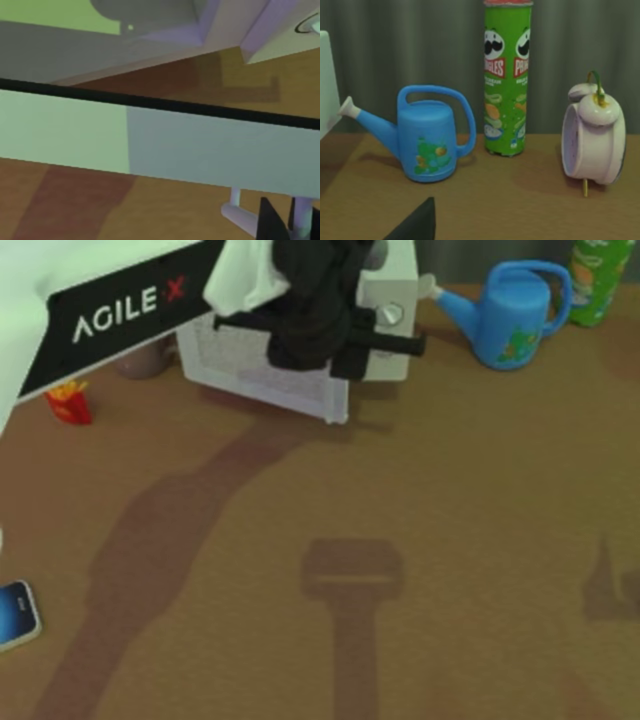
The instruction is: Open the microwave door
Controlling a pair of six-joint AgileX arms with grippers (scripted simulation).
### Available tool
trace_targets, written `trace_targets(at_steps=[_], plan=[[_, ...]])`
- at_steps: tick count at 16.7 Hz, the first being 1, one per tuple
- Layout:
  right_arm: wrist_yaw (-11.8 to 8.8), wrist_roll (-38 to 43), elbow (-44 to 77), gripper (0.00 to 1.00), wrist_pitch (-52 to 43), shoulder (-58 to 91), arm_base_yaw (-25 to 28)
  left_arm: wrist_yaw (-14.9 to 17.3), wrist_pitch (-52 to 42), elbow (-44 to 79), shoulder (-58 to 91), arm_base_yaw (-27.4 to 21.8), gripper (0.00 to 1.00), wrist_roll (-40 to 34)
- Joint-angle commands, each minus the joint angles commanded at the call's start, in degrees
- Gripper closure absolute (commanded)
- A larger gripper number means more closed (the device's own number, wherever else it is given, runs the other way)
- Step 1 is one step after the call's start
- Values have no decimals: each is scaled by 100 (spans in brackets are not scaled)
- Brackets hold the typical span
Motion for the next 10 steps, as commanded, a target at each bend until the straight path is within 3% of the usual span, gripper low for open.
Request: trace_targets(at_steps=[10], plan=[[0, 0, 0, 0, 0, 0, 0, 104, 129, -296, -166, 47, 100, 223]])
